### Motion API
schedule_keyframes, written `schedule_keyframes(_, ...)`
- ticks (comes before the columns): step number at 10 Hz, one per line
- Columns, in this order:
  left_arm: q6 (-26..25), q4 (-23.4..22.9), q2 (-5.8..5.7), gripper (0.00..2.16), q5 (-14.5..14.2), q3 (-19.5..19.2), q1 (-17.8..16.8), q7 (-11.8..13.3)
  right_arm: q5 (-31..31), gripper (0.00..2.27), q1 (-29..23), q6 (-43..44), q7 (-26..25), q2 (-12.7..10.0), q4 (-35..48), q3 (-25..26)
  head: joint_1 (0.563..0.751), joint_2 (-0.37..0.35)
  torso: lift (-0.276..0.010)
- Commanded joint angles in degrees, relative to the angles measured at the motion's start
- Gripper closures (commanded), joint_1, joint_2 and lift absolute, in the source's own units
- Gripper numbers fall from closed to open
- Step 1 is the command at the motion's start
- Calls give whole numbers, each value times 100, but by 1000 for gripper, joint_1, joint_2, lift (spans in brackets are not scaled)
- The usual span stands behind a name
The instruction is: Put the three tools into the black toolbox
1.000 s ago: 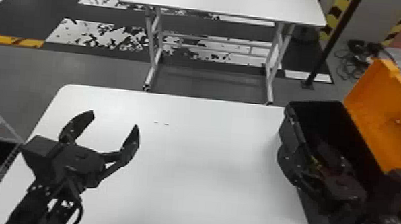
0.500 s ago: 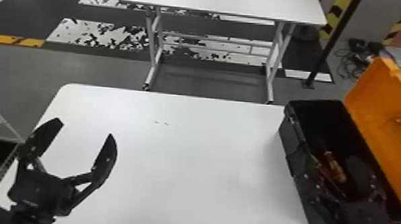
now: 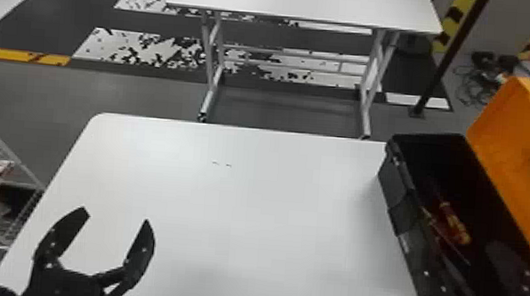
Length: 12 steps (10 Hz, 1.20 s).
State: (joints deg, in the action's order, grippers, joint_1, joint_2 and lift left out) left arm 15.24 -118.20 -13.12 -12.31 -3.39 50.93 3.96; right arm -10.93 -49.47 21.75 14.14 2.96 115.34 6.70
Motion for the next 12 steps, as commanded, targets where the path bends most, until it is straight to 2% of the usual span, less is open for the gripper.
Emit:
schedule_keyframes(1,-149,-2,47,63,-8,14,181,8,30,53,-151,219,1,20,-29,60,695,17,-51)
schedule_keyframes(4,-237,-28,55,63,-113,14,374,122,-128,56,-370,606,-7,20,-55,200,695,-20,-51)
schedule_keyframes(8,-237,16,47,63,-192,-13,409,193,-190,56,-502,659,10,20,-213,279,695,-59,-51)
schedule_keyframes(12,-219,16,64,63,-184,5,392,245,-199,66,-441,747,10,47,-389,244,695,-65,-51)
